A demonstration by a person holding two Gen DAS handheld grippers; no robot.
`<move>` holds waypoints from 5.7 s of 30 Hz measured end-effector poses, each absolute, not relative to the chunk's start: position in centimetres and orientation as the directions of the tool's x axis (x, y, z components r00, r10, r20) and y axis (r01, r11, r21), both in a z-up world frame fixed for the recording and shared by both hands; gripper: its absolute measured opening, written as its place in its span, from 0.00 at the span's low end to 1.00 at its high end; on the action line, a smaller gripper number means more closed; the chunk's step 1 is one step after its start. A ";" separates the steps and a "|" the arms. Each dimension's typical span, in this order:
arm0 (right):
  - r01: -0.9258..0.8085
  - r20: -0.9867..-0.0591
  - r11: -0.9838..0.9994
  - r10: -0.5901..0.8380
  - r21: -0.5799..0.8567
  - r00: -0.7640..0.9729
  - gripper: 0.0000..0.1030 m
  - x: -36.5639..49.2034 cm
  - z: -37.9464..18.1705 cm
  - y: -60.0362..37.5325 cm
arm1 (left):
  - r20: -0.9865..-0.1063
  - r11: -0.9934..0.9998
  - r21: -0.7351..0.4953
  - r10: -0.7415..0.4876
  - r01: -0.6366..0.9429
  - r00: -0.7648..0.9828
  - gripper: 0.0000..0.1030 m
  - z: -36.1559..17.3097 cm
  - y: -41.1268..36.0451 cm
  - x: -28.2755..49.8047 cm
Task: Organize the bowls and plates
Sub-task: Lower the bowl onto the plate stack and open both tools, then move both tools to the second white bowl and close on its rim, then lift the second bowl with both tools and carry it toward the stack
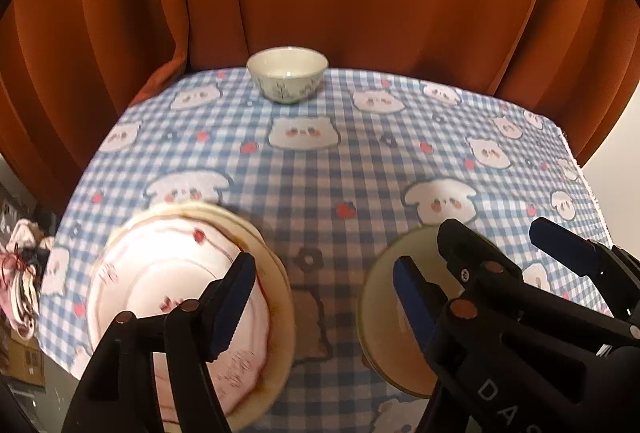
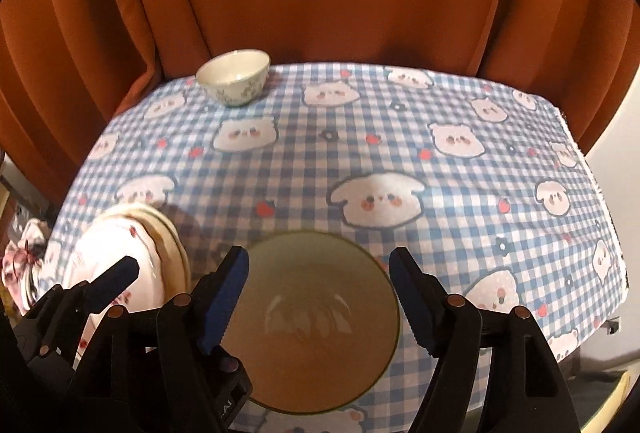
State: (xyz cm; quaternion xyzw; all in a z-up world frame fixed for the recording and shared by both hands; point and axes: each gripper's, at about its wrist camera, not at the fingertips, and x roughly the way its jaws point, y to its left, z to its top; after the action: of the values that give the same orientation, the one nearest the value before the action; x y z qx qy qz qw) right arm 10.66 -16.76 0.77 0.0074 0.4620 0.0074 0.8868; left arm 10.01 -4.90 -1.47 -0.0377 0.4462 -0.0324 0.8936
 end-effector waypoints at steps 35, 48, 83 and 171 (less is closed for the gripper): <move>-0.134 -0.769 0.990 0.119 0.044 0.628 0.76 29.9 4.4 -12.7 | -0.755 0.984 -0.059 0.066 -0.168 0.652 0.73 2.7 -0.4 27.7; -0.181 -0.780 0.980 0.179 0.086 0.600 0.76 38.1 -0.2 -12.2 | -0.764 0.972 -0.030 0.129 -0.234 0.632 0.72 -0.8 0.7 35.0; -0.220 -0.810 0.965 0.239 0.140 0.535 0.21 46.1 -8.6 -9.4 | -0.838 0.962 0.012 0.158 -0.272 0.523 0.26 -8.0 2.4 41.9; 0.079 -0.784 0.995 -0.002 0.060 0.621 0.21 9.4 3.6 -21.8 | -0.778 0.998 -0.046 -0.057 0.034 0.626 0.26 0.5 -10.3 9.9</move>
State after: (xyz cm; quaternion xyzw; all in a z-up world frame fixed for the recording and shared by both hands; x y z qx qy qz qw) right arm 9.37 -21.82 3.59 0.0445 0.4347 -0.0227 0.8992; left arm 9.92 -10.35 0.49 -0.0134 0.4316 -0.0253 0.9016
